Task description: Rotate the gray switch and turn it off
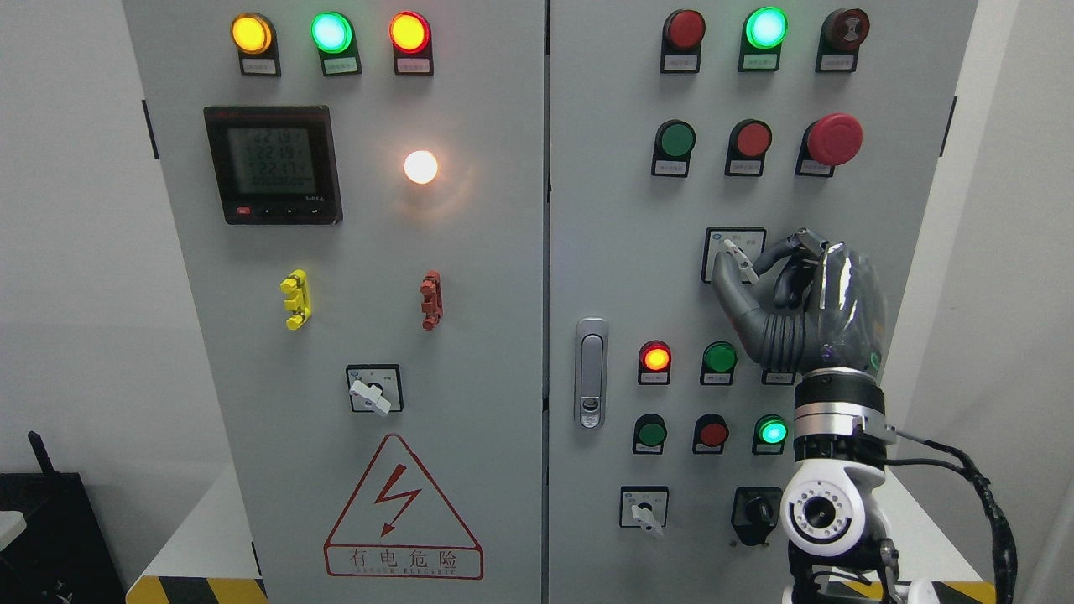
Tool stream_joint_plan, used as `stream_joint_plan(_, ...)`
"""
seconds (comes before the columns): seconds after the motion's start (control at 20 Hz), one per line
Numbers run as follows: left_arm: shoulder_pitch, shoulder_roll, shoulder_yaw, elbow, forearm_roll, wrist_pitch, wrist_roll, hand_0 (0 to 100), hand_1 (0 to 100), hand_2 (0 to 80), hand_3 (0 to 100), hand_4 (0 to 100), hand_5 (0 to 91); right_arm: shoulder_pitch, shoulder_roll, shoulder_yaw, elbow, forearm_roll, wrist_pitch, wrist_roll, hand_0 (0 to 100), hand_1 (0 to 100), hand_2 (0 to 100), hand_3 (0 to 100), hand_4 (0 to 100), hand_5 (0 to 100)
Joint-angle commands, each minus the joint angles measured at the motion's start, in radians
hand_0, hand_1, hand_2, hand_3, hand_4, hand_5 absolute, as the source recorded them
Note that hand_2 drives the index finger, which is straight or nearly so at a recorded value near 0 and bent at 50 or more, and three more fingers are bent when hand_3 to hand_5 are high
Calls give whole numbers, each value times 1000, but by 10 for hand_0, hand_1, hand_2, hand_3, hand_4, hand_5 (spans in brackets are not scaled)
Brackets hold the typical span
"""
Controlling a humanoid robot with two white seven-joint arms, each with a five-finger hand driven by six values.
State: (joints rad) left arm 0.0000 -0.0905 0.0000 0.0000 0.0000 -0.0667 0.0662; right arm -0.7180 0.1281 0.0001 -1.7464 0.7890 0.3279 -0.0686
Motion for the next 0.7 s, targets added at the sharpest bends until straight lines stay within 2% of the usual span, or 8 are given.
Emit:
stream_joint_plan(0.0,-9,0,8,-26,20,1,0,120,389,0,0,0,0,0,-1,-12,4,-2,0,1,417,510,676,1000,973,1000)
stream_joint_plan(0.65,-9,0,8,-26,20,1,0,120,389,0,0,0,0,-6,1,-12,7,-2,0,3,456,480,681,1000,975,1000)
